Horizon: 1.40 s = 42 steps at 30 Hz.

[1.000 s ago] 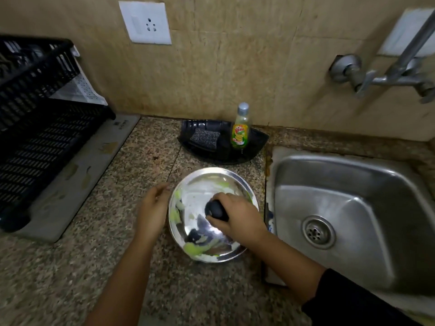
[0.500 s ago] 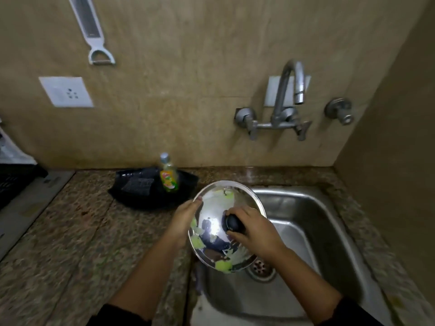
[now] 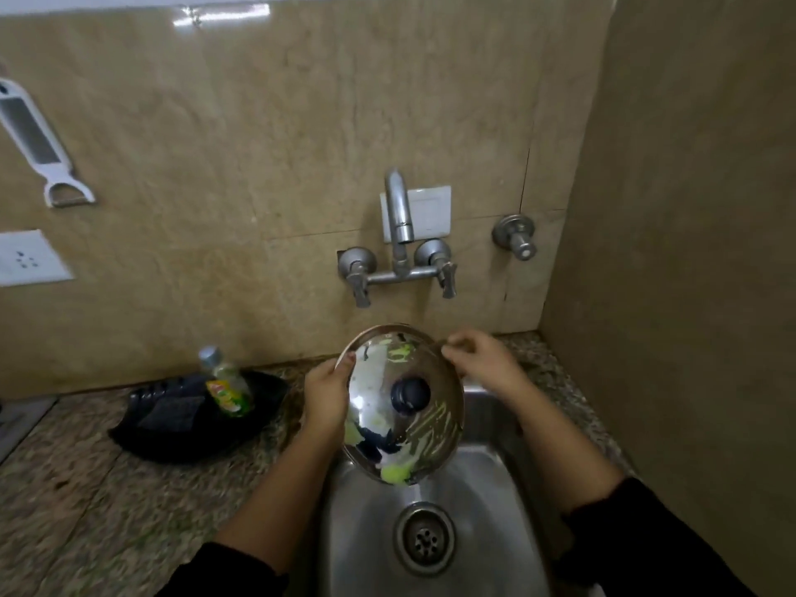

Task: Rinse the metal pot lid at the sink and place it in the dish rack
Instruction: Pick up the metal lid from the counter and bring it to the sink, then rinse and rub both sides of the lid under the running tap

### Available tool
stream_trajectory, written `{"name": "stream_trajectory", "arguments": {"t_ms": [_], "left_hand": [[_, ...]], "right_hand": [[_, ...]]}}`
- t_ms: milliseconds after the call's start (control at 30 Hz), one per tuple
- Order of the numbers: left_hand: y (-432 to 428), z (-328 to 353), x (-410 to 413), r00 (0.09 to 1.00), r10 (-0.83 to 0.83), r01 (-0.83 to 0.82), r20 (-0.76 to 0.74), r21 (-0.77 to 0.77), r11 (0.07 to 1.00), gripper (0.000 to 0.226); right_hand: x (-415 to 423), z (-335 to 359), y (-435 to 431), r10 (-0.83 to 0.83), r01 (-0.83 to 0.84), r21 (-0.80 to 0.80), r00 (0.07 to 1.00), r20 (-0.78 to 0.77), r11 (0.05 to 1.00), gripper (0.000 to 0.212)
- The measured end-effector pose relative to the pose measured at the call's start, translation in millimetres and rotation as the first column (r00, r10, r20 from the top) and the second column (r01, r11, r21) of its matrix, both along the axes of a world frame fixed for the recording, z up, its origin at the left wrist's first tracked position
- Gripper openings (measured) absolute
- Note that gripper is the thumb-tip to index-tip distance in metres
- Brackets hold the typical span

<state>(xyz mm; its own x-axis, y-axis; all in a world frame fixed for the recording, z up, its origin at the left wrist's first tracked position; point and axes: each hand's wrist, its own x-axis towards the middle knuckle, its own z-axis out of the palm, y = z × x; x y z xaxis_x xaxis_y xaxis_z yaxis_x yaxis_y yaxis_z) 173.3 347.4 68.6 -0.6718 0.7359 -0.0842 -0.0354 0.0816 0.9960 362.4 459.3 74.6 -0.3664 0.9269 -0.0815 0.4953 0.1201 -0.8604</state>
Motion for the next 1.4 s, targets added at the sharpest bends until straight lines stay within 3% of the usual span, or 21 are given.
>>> {"name": "stream_trajectory", "arguments": {"t_ms": [67,133,267,333,467,667,867,967,1067,1133,1233,1300,1333,1400], "left_hand": [[7,7,-3,1.000,-0.014,0.014,-0.005,0.008,1.000,0.026],[12,12,-5,1.000,-0.023,0.023,0.009,0.025,0.999,0.026],[15,9,-10,0.997,-0.068,0.067,0.038,0.039,0.997,0.026],[15,5,-11,0.994,-0.094,0.092,0.050,0.041,0.995,0.026],[16,2,-7,0.992,-0.098,0.093,0.077,0.064,0.994,0.033],[11,-1,-4,0.981,-0.123,0.109,0.148,0.096,0.989,0.034],[9,-2,-4,0.976,-0.169,0.156,0.136,0.104,0.982,0.032],[7,-2,-5,0.974,-0.184,0.170,0.134,0.112,0.979,0.032],[6,-6,-8,0.972,-0.189,0.173,0.138,0.119,0.978,0.035],[7,-7,-9,0.974,-0.172,0.154,0.146,0.124,0.980,0.035],[7,-3,-5,0.969,-0.176,0.154,0.173,0.137,0.979,0.030],[9,-1,0,0.965,-0.191,0.165,0.181,0.149,0.975,0.025],[10,-1,0,0.965,-0.187,0.160,0.185,0.153,0.975,0.025],[11,-1,0,0.965,-0.168,0.137,0.199,0.159,0.978,0.027]], "right_hand": [[-9,22,20,-0.153,0.158,0.036,0.982,-0.110,0.987,0.044],[-24,42,34,-0.201,0.220,0.123,0.967,-0.156,0.968,0.047],[-46,56,48,-0.249,0.263,0.305,0.965,-0.086,0.915,0.034],[-49,53,52,-0.274,0.276,0.315,0.960,-0.050,0.908,0.036],[-54,50,60,-0.310,0.295,0.296,0.951,0.007,0.909,0.047],[-52,51,59,-0.284,0.297,0.202,0.954,-0.091,0.933,0.047],[-49,46,56,-0.279,0.292,-0.020,0.886,-0.370,0.956,0.028],[-45,42,43,-0.257,0.276,-0.016,0.872,-0.418,0.961,0.027],[-37,22,12,-0.339,0.392,0.135,0.891,-0.303,0.910,0.042],[-34,5,-14,-0.340,0.373,0.311,0.927,-0.156,0.874,0.043],[-48,-9,-44,-0.080,-0.022,0.524,0.982,0.172,0.852,0.055],[-57,-14,-55,0.136,-0.375,0.559,0.896,0.422,0.739,0.062],[-56,-16,-54,0.178,-0.447,0.551,0.863,0.472,0.705,0.064],[-46,-17,-44,0.092,-0.314,0.556,0.916,0.390,0.769,0.068]]}}
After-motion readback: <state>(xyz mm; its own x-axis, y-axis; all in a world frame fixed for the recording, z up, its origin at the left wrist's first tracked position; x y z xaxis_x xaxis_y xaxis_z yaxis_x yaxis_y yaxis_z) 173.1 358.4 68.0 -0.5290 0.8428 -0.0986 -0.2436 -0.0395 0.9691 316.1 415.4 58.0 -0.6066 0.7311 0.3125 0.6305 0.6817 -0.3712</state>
